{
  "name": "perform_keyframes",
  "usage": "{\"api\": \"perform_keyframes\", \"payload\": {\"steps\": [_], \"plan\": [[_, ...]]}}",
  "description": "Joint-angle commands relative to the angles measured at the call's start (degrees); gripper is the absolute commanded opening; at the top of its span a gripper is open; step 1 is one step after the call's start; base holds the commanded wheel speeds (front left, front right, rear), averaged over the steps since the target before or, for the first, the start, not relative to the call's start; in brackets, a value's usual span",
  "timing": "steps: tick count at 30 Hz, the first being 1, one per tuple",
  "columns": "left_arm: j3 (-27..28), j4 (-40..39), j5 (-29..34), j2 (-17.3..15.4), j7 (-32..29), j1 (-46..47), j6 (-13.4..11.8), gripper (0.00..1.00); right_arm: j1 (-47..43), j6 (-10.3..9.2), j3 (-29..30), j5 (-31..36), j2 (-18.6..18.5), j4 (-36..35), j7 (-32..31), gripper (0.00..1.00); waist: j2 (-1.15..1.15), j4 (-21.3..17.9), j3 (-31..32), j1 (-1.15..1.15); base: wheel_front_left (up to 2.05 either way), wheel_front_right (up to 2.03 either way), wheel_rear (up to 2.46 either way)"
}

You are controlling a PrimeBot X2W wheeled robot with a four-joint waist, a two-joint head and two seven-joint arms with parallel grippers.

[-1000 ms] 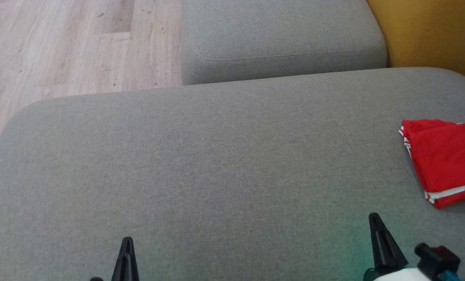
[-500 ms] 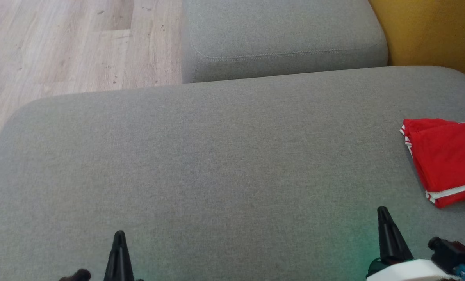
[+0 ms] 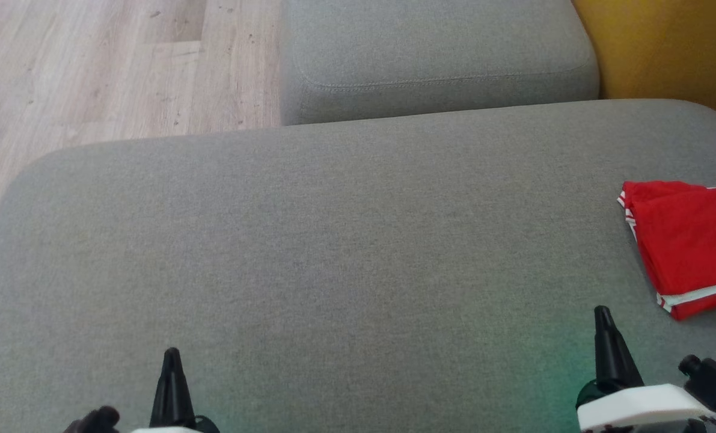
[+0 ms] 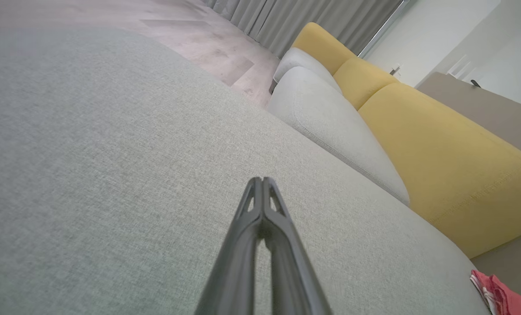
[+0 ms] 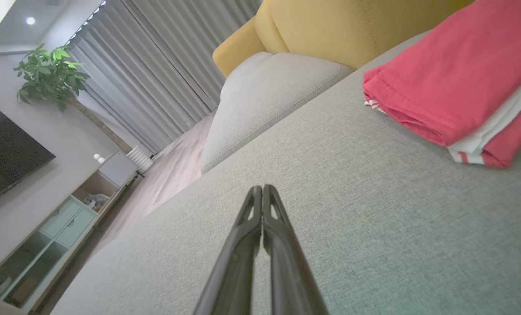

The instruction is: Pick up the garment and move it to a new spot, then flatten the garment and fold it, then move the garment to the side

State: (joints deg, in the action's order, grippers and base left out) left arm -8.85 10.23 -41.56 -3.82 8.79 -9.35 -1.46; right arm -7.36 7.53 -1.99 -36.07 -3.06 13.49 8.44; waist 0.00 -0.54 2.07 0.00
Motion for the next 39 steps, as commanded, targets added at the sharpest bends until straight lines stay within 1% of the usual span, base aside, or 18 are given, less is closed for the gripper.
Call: {"api": "perform_keyframes", "payload": {"steps": [1,39], "plan": [[1.6,-1.4,-1.7,-0.7,-0.3,2.9,0.5,0.0,3.0,-0.02,-0.1,-2.0,-1.1,-1.6,-0.3,0.0,0.0,0.0,0.0,0.0,0.0,0.0,0.0],[6.6,1.0,-25.9,-1.0,-6.2,8.7,4.5,0.0,7.9,-0.03,2.7,-28.5,-1.4,-0.7,-6.2,0.0,0.0,0.3,-1.1,0.0,0.0,0.0,0.0]]}}
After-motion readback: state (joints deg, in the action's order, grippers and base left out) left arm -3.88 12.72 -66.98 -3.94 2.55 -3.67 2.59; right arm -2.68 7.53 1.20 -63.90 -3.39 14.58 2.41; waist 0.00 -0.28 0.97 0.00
